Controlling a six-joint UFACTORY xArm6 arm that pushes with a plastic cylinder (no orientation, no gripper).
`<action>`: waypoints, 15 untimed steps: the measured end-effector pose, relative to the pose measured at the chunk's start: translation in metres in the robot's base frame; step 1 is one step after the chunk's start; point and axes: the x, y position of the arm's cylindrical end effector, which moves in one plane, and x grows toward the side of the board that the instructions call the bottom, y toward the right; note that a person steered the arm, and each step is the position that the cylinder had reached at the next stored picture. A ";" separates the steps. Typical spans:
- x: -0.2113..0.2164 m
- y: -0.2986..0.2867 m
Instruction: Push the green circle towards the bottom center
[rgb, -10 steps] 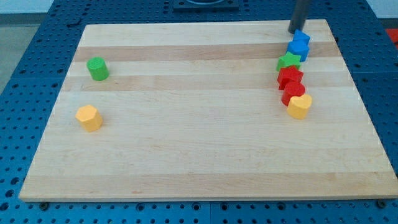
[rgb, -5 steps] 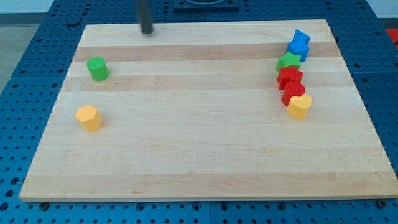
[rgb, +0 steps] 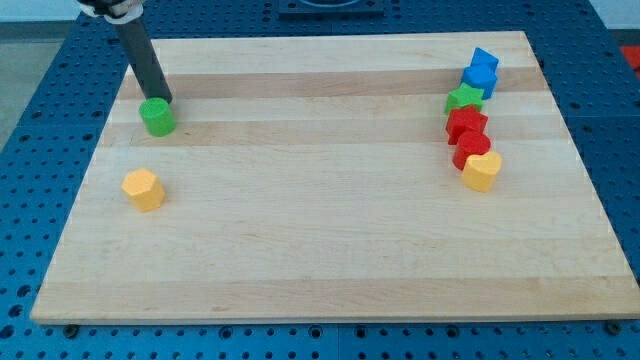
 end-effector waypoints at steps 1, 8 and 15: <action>0.028 0.022; 0.105 0.076; 0.160 0.137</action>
